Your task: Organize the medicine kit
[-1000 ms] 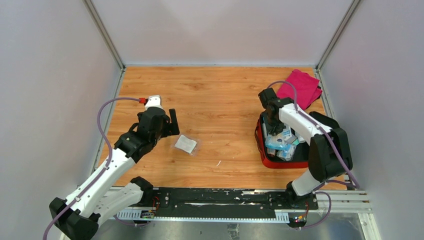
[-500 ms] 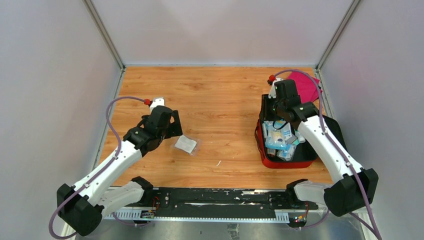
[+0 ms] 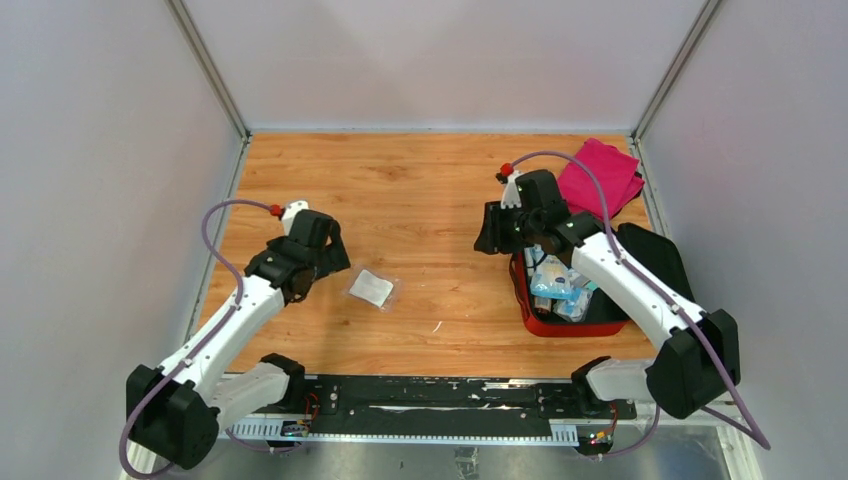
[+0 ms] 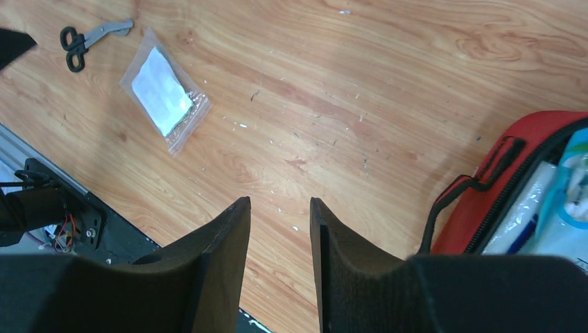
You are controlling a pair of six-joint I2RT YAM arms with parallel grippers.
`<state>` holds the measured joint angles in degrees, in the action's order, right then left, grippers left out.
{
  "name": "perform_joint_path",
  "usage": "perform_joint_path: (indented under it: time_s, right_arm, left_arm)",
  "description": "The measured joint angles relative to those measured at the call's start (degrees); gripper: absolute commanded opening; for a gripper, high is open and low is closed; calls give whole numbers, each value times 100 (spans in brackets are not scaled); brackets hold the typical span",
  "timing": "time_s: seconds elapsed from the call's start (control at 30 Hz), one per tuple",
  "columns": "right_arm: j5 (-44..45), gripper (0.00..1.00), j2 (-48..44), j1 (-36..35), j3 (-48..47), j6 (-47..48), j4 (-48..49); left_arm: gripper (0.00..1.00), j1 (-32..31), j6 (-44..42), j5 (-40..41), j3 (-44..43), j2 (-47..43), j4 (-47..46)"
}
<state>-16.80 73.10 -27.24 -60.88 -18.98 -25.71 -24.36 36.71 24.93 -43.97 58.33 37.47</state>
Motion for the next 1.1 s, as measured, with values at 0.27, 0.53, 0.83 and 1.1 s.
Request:
perform_joint_path:
  time_s: [0.27, 0.53, 0.83, 1.1]
  right_arm:
    - [39, 42, 337, -393, 0, -120, 55]
    - [46, 42, 431, -540, 26, -162, 103]
    - [44, 42, 437, -540, 234, -122, 175]
    - [26, 42, 586, -540, 236, 46, 214]
  left_arm:
    - [100, 1547, -81, -498, -7, 192, -4]
    - [100, 2315, -22, -811, 63, 693, -4]
    - [100, 2387, -59, -1005, 81, 1504, -376]
    - [100, 2387, -153, -1235, 96, 1880, -820]
